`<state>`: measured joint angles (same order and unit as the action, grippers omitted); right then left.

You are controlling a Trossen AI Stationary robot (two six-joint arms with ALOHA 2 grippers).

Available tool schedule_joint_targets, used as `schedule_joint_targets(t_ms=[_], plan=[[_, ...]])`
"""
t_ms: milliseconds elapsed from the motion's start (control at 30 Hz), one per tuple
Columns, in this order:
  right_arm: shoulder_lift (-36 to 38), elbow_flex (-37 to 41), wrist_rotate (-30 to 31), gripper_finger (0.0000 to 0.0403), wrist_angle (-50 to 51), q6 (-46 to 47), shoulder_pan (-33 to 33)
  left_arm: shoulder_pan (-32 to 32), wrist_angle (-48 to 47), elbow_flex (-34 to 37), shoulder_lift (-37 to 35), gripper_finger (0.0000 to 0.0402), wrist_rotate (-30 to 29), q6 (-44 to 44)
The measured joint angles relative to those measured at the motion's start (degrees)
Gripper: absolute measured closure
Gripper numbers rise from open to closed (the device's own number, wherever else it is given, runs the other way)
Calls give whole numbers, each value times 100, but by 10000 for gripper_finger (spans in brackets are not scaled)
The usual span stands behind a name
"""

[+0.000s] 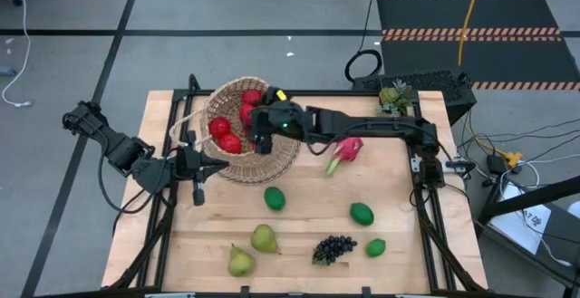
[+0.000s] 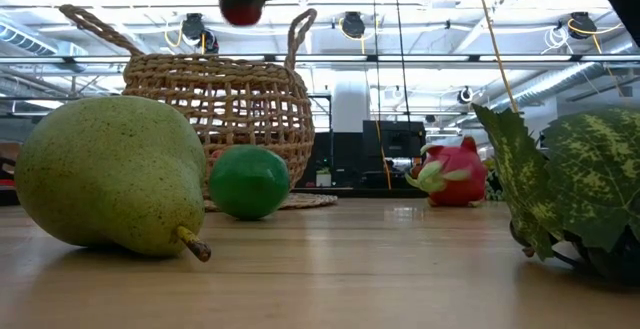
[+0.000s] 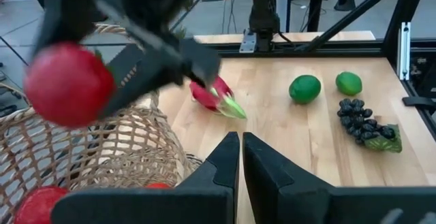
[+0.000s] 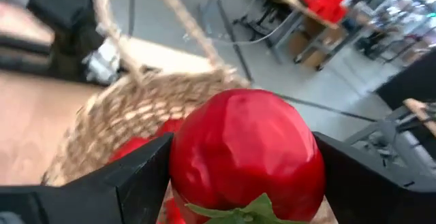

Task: Build produce basket
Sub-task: Put the tomato into the basket, then put the dragon fruit into the basket

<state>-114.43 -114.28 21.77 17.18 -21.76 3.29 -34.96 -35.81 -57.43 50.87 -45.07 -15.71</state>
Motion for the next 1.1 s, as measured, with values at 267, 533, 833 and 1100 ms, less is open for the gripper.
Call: schedule_joint_targets(t_ms=[267, 533, 833, 1100], plan=[[-368, 2, -58, 80, 510, -103, 294, 0, 2, 0, 0, 378, 2, -2], [-413, 3, 242, 77, 671, -374, 335, 0, 2, 0, 0, 378, 2, 40], [-407, 5, 705, 14, 587, -450, 286, 0, 0, 0, 0, 378, 8, 11], [-300, 13, 812, 8, 119, -626, 0, 0, -3, 0, 3, 378, 19, -10]])
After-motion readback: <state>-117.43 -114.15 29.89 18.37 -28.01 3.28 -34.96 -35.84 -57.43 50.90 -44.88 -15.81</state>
